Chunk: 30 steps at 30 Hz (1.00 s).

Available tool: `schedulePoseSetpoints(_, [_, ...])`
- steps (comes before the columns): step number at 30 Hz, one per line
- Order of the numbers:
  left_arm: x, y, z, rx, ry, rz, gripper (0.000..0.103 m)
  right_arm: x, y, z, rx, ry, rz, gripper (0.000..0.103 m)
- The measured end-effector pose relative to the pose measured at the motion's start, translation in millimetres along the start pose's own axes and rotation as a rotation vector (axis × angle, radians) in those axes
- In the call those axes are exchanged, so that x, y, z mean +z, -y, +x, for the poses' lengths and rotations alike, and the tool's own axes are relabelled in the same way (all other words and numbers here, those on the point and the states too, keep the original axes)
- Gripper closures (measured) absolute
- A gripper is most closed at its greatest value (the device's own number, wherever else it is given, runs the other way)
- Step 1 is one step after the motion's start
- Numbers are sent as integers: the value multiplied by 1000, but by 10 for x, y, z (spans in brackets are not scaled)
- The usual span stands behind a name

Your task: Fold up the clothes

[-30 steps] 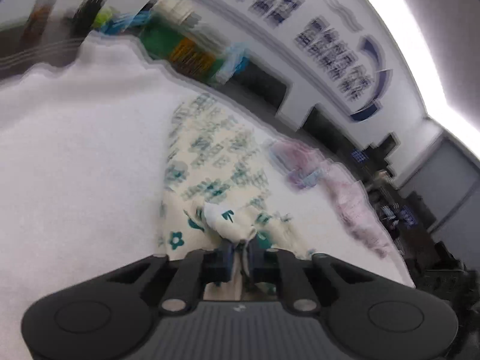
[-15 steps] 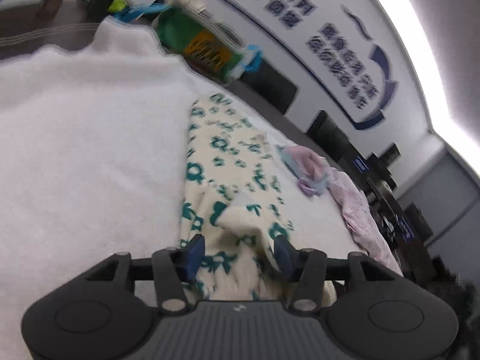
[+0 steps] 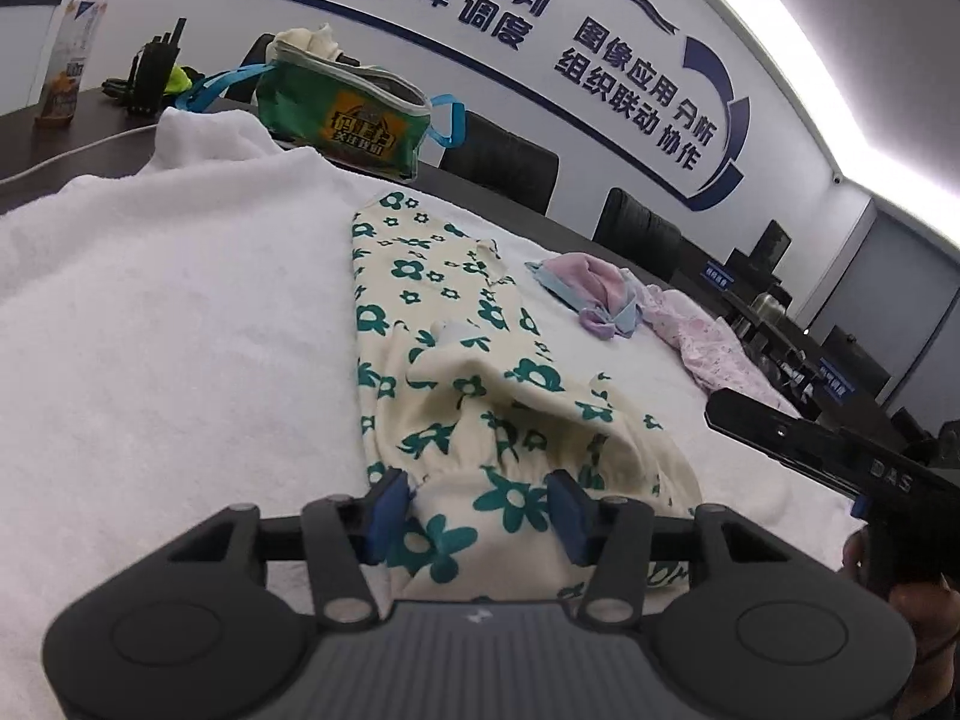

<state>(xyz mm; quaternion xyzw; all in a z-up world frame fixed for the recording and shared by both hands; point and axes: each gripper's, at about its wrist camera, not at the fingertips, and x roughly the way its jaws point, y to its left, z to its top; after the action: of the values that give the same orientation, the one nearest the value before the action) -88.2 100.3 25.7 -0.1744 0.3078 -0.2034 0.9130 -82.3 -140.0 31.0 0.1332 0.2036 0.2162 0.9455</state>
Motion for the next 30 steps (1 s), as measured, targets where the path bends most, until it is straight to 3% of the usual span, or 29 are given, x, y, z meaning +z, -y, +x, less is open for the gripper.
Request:
schedulePoseSetpoints(1, [3,5,-5,-4,4,10,65,6,-28,-30,7,2,-14,75])
schedulePoseSetpoints(2, [14,10,6,-12,-4,32,95,4,-74,-18,16,-7,-29,75])
schedulePoseSetpoints(3, [37,-1,11,-30,-20,52,97,2,-120,-5,24,-16,-45,75])
schedulePoseSetpoints(7, [112,-91,-39,-73,-69,66,98,-44,-282,247,36,-96,-95,76])
schedulePoseSetpoints(13, [92,-208,-45,-73,-116,37,94,-143,-284,612,-12,-206,-104,76])
schedulePoseSetpoints(17, [130,-137,-131,-56,-100,64,79,-107,-303,516,8,-164,-105,76])
schedulePoseSetpoints(19, [178,-127,-175,-56,-73,69,70,-20,-317,353,84,-94,-97,76])
schedulePoseSetpoints(21, [218,-136,-156,-39,-52,55,57,16,-369,313,159,-88,-105,76])
schedulePoseSetpoints(23, [230,-144,-78,-15,-50,38,59,15,-427,351,204,-110,-120,76])
schedulePoseSetpoints(26, [172,-99,16,-2,-74,63,87,-77,-408,610,140,-172,-108,80])
schedulePoseSetpoints(30, [87,-22,42,25,-81,116,86,-173,-199,874,94,-224,11,84])
